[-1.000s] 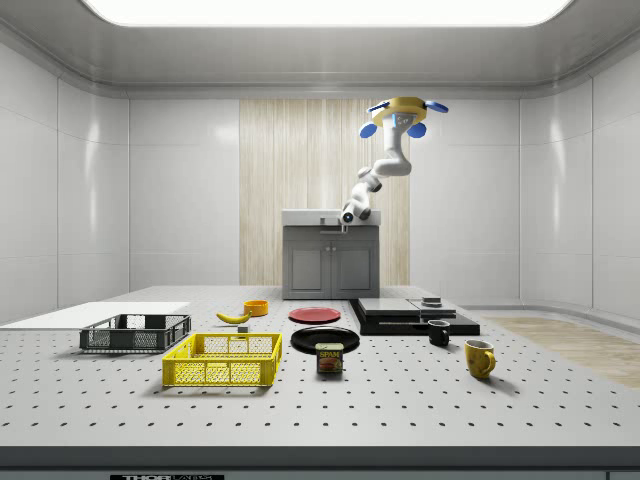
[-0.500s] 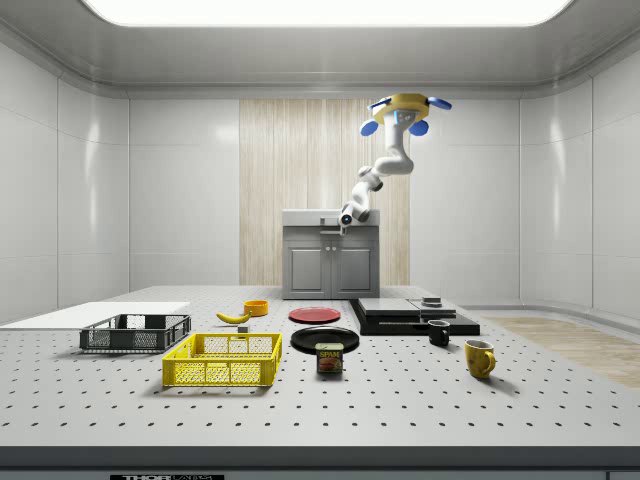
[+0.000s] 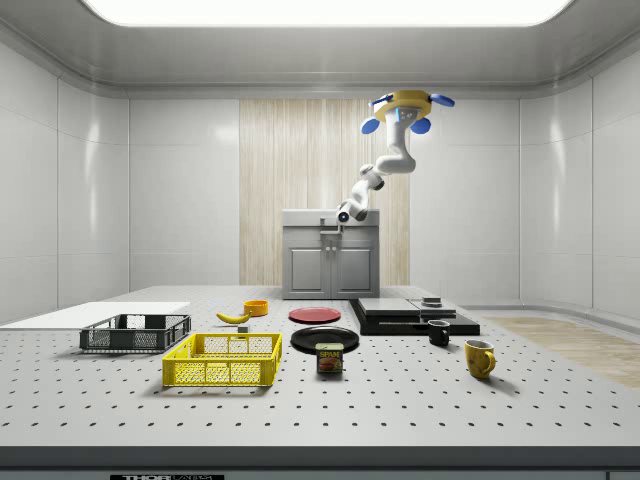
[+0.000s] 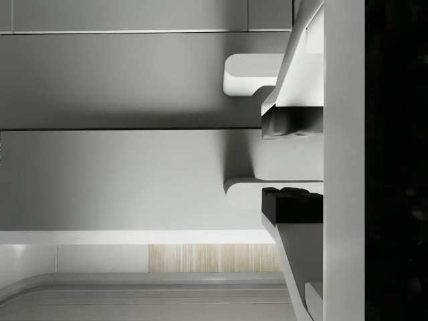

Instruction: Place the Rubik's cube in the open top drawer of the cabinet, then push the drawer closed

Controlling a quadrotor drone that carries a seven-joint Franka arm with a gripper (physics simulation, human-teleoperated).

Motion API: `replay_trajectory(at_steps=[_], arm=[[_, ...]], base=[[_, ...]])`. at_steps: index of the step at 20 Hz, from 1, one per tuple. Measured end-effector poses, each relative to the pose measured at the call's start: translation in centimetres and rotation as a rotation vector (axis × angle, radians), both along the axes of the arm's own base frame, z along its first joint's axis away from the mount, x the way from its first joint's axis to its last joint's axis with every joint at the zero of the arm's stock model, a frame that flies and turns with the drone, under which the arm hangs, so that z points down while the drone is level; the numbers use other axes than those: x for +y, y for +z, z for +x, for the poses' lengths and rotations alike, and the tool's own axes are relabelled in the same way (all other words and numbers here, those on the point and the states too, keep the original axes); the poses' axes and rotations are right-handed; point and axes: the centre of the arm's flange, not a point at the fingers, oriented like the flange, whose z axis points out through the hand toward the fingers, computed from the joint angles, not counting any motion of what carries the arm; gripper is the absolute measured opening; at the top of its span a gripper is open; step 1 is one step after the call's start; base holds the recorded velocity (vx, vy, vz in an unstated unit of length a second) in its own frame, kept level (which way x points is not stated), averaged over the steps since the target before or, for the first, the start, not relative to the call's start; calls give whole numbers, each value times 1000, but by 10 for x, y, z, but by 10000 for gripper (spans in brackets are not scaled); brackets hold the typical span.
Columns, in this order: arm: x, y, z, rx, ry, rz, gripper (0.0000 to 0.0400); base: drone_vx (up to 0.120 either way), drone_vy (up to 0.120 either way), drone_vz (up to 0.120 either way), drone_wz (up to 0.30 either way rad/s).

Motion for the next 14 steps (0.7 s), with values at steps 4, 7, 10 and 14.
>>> replay_trajectory(at_steps=[4, 7, 10, 14], arm=[[1, -3, 3, -4, 0, 0, 105], [2, -4, 5, -5, 0, 0, 105], [2, -5, 6, -6, 0, 0, 105], [2, -6, 7, -6, 0, 0, 105]], base=[[0, 0, 0, 0], [0, 0, 0, 0], [0, 0, 0, 0], [0, 0, 0, 0]])
